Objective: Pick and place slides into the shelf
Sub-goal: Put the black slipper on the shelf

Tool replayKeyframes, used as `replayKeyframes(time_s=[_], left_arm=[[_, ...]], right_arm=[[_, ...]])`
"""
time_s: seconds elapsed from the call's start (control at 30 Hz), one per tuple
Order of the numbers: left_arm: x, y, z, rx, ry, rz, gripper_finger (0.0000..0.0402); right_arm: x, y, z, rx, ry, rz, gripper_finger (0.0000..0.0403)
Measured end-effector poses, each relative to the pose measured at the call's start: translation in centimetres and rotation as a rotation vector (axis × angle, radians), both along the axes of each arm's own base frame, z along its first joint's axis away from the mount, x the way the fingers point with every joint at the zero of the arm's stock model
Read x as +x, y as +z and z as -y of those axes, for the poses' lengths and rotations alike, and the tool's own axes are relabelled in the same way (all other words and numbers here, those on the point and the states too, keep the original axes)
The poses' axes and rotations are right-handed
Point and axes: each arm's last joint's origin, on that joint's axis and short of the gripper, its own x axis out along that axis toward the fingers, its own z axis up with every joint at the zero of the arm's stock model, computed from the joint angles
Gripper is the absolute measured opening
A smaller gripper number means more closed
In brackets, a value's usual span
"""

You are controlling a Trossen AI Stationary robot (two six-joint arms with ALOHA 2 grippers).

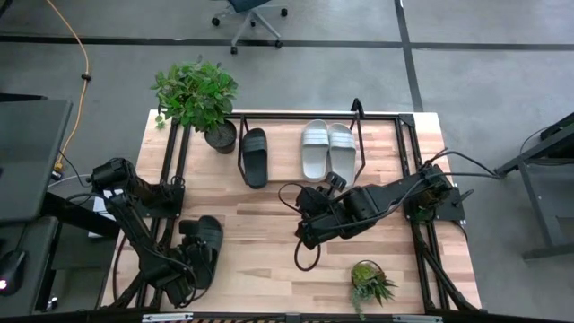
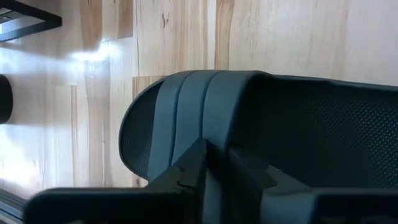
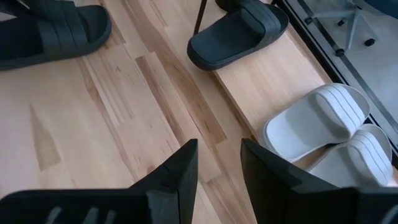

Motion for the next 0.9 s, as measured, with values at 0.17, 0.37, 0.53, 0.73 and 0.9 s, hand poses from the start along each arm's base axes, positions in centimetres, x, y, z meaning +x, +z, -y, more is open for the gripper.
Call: replayKeyframes(time_s=[0.17,0.37,0.53,0.73,0.9], left_arm=[[0.0,0.0,0.0,-0.014,0.006,-0.018,0.0007],[0.2,0.9,0.5,-0.033,0.012,-0.032,0.0013],[0.7,2.9,1.0,-0.01,0.003,-0.006,0.0005],[1.2,6.5,1.3,0.067,0.001,0.07,0.0003],[1.8,10.2,1.5,0.111,0.02,0.208,0.0003]], right_arm=[[0.2,0.1,0.0,-0.007,-0.006,0.025,0.0114],[0.5,0.3,-0.1,-0.014,-0.015,0.075,0.0114],[0.8,0.5,-0.1,-0.033,-0.028,0.116,0.0114],[1.3,0.7,-0.1,-0.019,-0.029,0.167,0.0114],[2.0,1.1,-0.1,-0.012,-0.02,0.233,0.0114]])
